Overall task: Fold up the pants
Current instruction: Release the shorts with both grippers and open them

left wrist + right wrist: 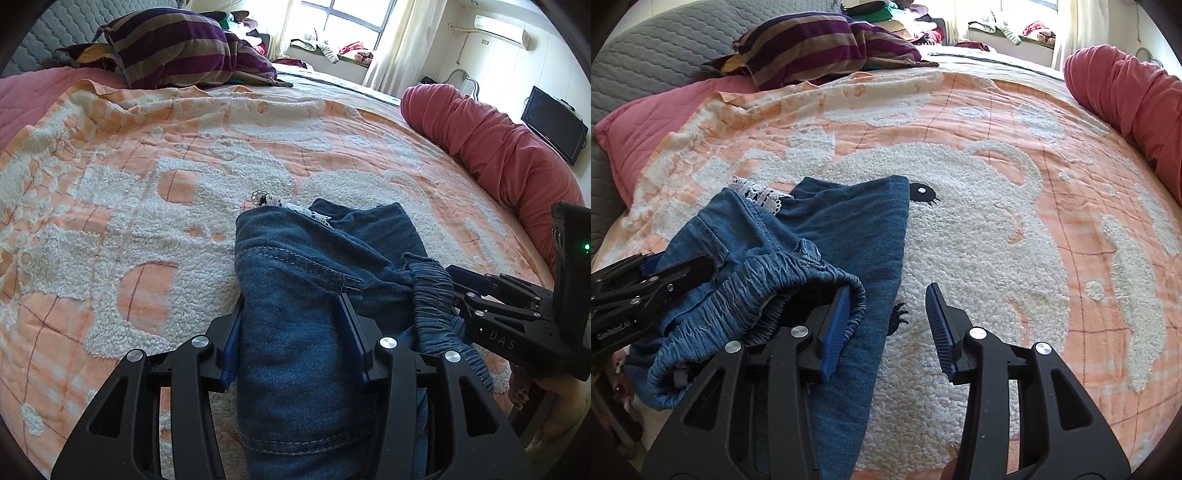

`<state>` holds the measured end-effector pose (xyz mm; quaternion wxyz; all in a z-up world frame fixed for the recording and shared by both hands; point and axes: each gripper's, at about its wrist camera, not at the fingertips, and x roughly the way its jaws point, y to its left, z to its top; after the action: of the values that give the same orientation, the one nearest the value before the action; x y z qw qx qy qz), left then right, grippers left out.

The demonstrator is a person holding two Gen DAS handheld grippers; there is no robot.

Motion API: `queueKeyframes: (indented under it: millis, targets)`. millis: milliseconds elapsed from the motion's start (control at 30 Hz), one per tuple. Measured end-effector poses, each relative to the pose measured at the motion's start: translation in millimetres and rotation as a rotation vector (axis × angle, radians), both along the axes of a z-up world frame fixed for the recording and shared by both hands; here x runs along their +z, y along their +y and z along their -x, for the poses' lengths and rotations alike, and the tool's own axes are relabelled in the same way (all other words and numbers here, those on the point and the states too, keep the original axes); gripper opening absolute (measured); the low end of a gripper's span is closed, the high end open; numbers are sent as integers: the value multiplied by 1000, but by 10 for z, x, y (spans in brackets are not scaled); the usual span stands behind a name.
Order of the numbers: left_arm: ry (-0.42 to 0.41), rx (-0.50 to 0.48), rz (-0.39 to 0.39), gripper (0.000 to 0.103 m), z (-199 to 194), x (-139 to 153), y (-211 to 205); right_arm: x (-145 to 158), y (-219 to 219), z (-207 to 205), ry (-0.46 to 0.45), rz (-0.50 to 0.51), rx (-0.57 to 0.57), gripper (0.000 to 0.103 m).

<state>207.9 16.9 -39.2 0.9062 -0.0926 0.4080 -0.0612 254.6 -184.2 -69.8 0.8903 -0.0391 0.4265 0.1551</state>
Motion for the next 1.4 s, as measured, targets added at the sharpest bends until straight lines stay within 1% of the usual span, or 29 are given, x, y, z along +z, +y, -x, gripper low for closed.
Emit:
queueKeyframes:
  millis: [33,67,100,133,300,367,633,700,867,1000,1167,1267,1400]
  targets:
    - [0,0,-2,46,6,1,-2,4,-5,5,0,-6,0,35]
    - [0,1,-4,49,12,2,-6,5,-11,4,0,-11,1,37]
    - [-1,3,-4,56,17,3,-4,11,-20,8,-2,-18,1,39]
    - [-3,5,-3,56,21,7,0,17,-25,12,-3,-24,2,43]
    - [-5,2,-1,57,43,28,10,66,-26,63,-19,-40,9,47]
    - [-7,3,-1,60,52,41,14,96,-37,84,-27,-52,10,54]
    - [-12,12,-1,61,89,93,55,201,-142,121,-51,-86,-7,67]
    - [-17,18,-1,74,111,117,74,223,-162,126,-58,-91,-9,70]
    - [-28,24,-3,76,146,169,100,286,-204,163,-75,-112,-11,77]
    - [-34,34,-12,84,167,199,120,322,-216,187,-88,-120,-8,81]
    - [-37,48,-19,89,179,228,159,342,-225,208,-99,-122,-13,85]
    - [-40,55,-25,94,183,245,171,359,-231,216,-101,-124,-15,87]
    - [-47,64,-31,96,214,281,196,397,-233,242,-103,-134,-12,88]
